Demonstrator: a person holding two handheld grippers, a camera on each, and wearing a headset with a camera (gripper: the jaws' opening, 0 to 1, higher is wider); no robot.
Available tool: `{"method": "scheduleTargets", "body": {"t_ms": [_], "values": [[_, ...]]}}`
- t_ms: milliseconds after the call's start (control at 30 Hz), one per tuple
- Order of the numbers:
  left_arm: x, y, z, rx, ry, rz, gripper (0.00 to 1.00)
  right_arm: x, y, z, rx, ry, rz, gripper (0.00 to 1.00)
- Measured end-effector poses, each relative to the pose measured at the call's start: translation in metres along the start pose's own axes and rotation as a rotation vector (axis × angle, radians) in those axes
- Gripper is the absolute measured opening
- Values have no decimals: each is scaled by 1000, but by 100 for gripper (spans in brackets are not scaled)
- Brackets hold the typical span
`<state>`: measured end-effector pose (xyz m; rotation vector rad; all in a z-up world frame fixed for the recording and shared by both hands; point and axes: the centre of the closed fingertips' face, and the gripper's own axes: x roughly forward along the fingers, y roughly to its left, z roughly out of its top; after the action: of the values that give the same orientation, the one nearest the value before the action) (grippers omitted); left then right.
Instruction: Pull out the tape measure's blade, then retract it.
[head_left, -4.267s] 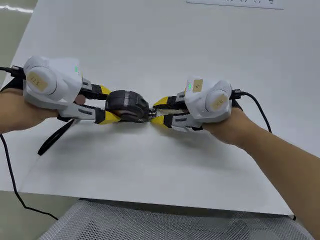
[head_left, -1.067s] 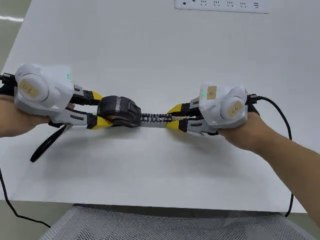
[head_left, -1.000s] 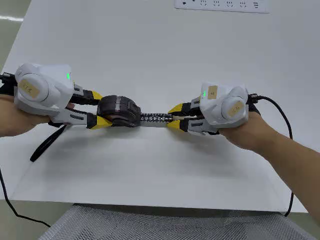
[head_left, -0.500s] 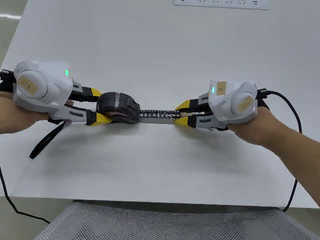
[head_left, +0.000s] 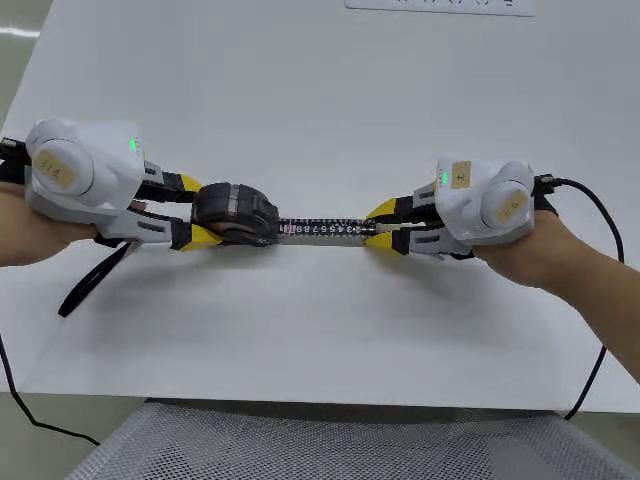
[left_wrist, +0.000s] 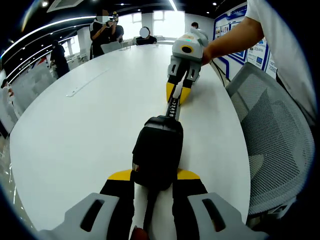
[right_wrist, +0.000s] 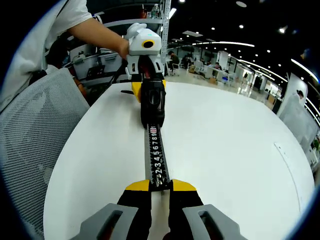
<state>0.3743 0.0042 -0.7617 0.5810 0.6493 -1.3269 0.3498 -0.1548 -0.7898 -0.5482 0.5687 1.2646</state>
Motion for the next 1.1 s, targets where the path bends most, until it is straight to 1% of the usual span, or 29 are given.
{"method": "scheduleTargets", "body": {"t_ms": [167,400,533,867,1100], "values": [[0,0,0,-4,-2,0,23,-4,0,2,-7,2,-7,8],[-1,0,0,-5,-3,0,23,-3,0,3,-8,5,-2,8],[-1,0,0,-4,-4,1,23,-6,-1,-2,0,17,-3,8],[0,1,0,-5,-6,0,23,-22,-6,-17,8,44,-17,8],[0,1,0,-4,-5,-1,23,-30,-6,-24,7,53,-21,8]]}}
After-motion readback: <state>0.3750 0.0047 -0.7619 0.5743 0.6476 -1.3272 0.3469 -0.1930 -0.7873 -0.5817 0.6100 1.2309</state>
